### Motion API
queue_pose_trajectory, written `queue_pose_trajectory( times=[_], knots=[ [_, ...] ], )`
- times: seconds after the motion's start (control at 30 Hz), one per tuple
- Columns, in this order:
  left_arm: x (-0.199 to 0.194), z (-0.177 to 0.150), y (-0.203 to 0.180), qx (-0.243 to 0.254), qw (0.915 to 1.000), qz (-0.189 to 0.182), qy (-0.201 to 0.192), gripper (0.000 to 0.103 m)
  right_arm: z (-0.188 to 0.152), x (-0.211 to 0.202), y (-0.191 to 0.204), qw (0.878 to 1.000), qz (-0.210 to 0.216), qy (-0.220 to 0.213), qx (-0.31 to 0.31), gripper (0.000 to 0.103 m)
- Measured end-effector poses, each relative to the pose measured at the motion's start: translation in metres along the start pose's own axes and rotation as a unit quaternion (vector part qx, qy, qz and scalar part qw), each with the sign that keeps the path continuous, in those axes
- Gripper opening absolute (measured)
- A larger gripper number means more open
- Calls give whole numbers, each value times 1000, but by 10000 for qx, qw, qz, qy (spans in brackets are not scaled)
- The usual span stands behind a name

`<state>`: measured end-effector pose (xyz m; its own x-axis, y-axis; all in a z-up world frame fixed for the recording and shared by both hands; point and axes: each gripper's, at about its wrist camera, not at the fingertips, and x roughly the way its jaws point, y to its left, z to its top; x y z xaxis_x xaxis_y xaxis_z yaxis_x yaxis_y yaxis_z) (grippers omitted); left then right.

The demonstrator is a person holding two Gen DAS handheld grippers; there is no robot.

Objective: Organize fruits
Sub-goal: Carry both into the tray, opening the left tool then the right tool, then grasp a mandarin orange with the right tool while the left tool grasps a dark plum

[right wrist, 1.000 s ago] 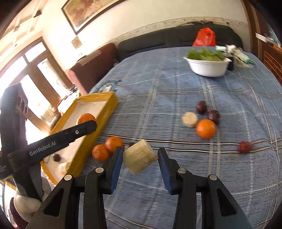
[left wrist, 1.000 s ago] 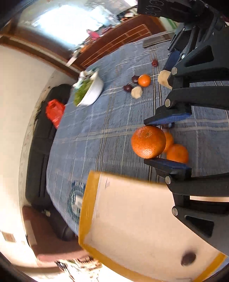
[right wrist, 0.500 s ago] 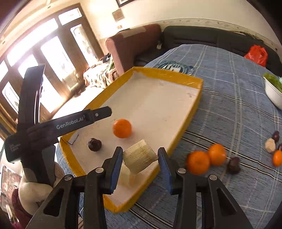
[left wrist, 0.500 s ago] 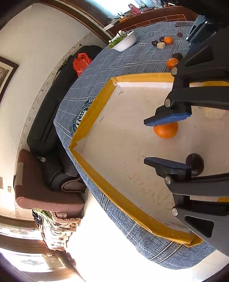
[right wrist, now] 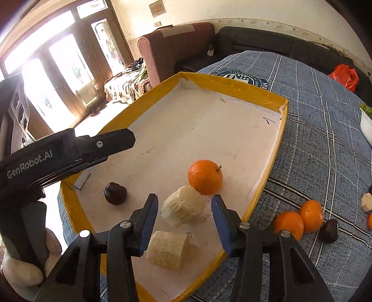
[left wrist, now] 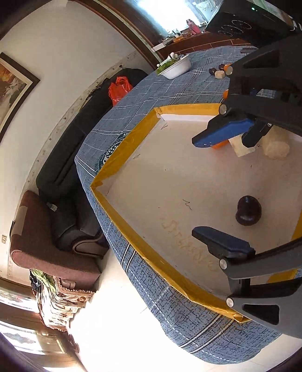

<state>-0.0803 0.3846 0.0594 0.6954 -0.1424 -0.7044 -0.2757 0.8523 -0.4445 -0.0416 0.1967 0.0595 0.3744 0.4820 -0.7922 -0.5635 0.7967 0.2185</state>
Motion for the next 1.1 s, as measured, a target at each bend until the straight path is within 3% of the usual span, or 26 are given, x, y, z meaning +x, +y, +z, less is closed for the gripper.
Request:
queue_pose_trajectory(
  times=[0.33,0.53,0.7,0.9,1.1],
  knots=[
    [-31,-17,-25,27,9995,-300,-117,78,-23,-51,-26,9987,-127,-361,349,59],
    [-42,-31,-55,297,9987,-401,-82,82,-63,-98,-79,9935,-370,-595,892,61],
    [-46,-50,-90,655,9959,-626,34,86,-106,-140,-139,9819,-781,-749,1551,63],
    [-32,-76,-133,1169,9896,-768,337,86,-137,-170,-202,9628,-994,-883,2352,62],
    [-14,-97,-169,1737,9798,-835,533,86,-138,-171,-233,9555,-1089,-937,2577,62]
  ],
)
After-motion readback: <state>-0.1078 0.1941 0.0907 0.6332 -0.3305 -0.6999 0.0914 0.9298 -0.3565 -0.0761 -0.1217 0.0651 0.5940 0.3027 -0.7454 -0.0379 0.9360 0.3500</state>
